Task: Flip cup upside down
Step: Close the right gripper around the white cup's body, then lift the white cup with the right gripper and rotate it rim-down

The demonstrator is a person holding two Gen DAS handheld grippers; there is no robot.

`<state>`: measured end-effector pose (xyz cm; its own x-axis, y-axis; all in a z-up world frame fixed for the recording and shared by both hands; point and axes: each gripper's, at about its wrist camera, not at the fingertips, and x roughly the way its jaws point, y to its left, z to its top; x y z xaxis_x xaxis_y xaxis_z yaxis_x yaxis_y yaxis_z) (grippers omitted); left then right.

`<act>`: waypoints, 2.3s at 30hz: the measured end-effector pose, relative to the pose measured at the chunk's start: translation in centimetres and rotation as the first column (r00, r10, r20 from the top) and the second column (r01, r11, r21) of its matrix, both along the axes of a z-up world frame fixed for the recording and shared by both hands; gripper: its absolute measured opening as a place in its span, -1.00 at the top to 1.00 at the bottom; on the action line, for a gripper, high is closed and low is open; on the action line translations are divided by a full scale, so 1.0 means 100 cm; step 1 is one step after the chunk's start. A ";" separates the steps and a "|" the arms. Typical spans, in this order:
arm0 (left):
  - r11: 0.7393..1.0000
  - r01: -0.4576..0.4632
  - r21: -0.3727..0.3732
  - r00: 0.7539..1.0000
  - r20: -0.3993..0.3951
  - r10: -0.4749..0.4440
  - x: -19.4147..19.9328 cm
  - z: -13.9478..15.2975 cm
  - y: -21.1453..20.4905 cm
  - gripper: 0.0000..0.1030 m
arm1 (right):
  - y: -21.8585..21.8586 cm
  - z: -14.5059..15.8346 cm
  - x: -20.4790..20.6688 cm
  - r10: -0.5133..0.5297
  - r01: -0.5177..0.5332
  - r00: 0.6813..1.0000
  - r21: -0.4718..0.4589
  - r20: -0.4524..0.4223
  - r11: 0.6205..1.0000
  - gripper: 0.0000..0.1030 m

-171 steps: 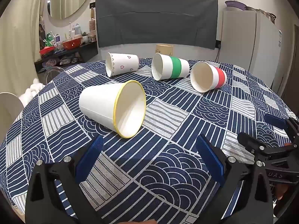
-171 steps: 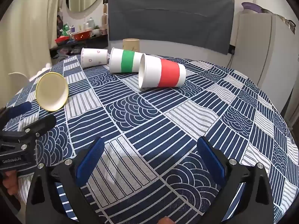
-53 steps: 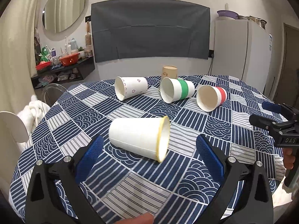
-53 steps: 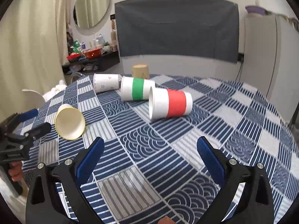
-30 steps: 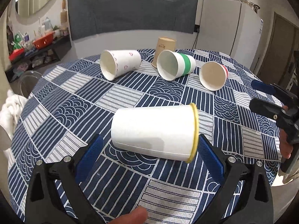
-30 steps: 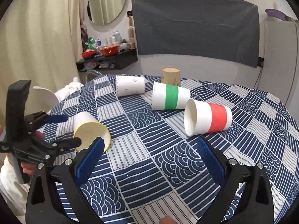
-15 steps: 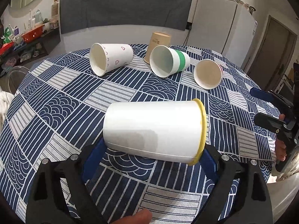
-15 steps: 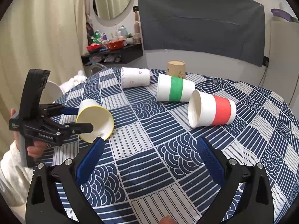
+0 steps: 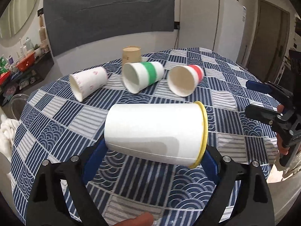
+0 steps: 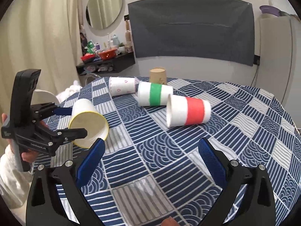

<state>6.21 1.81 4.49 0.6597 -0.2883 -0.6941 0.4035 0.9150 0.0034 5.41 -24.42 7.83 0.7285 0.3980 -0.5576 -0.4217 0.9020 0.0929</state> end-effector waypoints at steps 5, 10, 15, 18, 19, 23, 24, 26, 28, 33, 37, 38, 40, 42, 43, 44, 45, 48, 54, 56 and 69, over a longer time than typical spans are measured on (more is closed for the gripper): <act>0.999 0.043 0.023 0.999 0.028 -0.044 0.000 0.005 -0.040 -0.71 | -0.035 -0.006 0.007 -0.041 0.042 0.999 0.032 -0.032 0.999 -0.85; 0.995 0.086 0.044 0.996 0.011 -0.087 0.005 0.003 -0.073 -0.50 | -0.067 -0.014 0.013 -0.094 0.095 0.994 0.032 -0.054 0.995 -0.85; 0.989 0.110 0.095 0.994 -0.028 -0.108 0.010 -0.016 -0.091 -0.59 | -0.091 -0.024 0.013 -0.102 0.107 0.992 0.055 -0.078 0.993 -0.85; 0.992 0.111 0.065 0.993 -0.046 -0.108 0.010 -0.017 -0.088 -0.86 | -0.099 -0.027 0.012 -0.097 0.102 0.992 0.059 -0.083 0.993 -0.85; 0.992 0.108 0.061 0.993 -0.045 -0.106 0.009 -0.016 -0.087 -0.89 | -0.102 -0.028 0.011 -0.095 0.100 0.992 0.061 -0.084 0.993 -0.85; 0.991 0.098 0.093 0.995 -0.017 -0.096 0.000 -0.010 -0.086 -0.88 | -0.105 -0.028 0.009 -0.086 0.092 0.993 0.071 -0.086 0.993 -0.85; 0.991 0.099 0.095 0.995 -0.016 -0.098 -0.002 -0.009 -0.086 -0.88 | -0.105 -0.028 0.009 -0.085 0.091 0.993 0.070 -0.084 0.993 -0.85; 0.991 0.099 0.094 0.995 -0.009 -0.099 -0.006 -0.007 -0.084 -0.88 | -0.103 -0.027 0.007 -0.086 0.091 0.993 0.061 -0.079 0.994 -0.85; 0.991 0.100 0.089 0.995 -0.002 -0.100 -0.011 -0.004 -0.081 -0.88 | -0.100 -0.026 0.005 -0.088 0.092 0.994 0.050 -0.072 0.995 -0.85; 0.992 0.103 0.067 0.995 0.011 -0.104 -0.026 0.000 -0.070 -0.88 | -0.089 -0.020 0.002 -0.083 0.086 0.993 0.033 -0.081 0.996 -0.85; 0.995 0.086 0.058 0.996 0.023 -0.088 -0.038 0.000 -0.055 -0.88 | -0.076 -0.017 0.002 -0.059 0.061 0.991 0.011 -0.123 0.998 -0.85; 0.995 0.082 0.054 0.996 0.030 -0.084 -0.040 0.000 -0.051 -0.88 | -0.072 -0.016 0.004 -0.034 0.036 0.987 0.008 -0.155 0.999 -0.85; 0.996 0.074 0.041 0.997 0.031 -0.075 -0.043 -0.001 -0.042 -0.88 | -0.063 -0.014 0.008 0.025 -0.021 0.978 0.019 -0.206 1.000 -0.85; 0.997 0.067 0.024 0.997 0.036 -0.068 -0.047 -0.002 -0.034 -0.88 | -0.059 -0.010 0.011 0.037 -0.029 0.973 0.040 -0.230 0.999 -0.85; 0.998 0.062 0.019 0.997 0.039 -0.062 -0.048 -0.003 -0.029 -0.88 | -0.057 -0.008 0.012 0.046 -0.035 0.968 0.048 -0.246 0.998 -0.85; 0.998 0.059 0.015 0.997 0.039 -0.060 -0.049 -0.004 -0.025 -0.88 | -0.055 -0.005 0.015 0.054 -0.041 0.964 0.054 -0.261 0.998 -0.85; 0.998 0.059 0.015 0.997 0.039 -0.059 -0.050 -0.005 -0.021 -0.88 | -0.053 -0.002 0.015 0.046 -0.035 0.965 0.047 -0.259 0.998 -0.85; 0.999 0.050 0.015 0.998 0.041 -0.050 -0.051 -0.009 -0.010 -0.89 | -0.045 0.009 0.019 0.013 -0.015 0.966 -0.005 -0.258 1.000 -0.85; 0.999 -0.024 0.027 0.998 -0.050 0.025 -0.036 -0.024 0.006 -0.89 | -0.023 0.020 0.034 0.034 -0.049 0.948 -0.041 -0.318 0.998 -0.84; 0.999 -0.045 0.006 0.994 -0.102 0.046 -0.028 -0.027 0.012 -0.89 | -0.014 0.020 0.040 0.068 -0.084 0.932 -0.032 -0.355 0.996 -0.85; 1.000 -0.016 -0.013 0.995 -0.094 0.015 -0.030 -0.034 0.032 -0.89 | 0.069 -0.001 0.079 0.165 -0.285 0.826 -0.148 -0.539 0.947 -0.84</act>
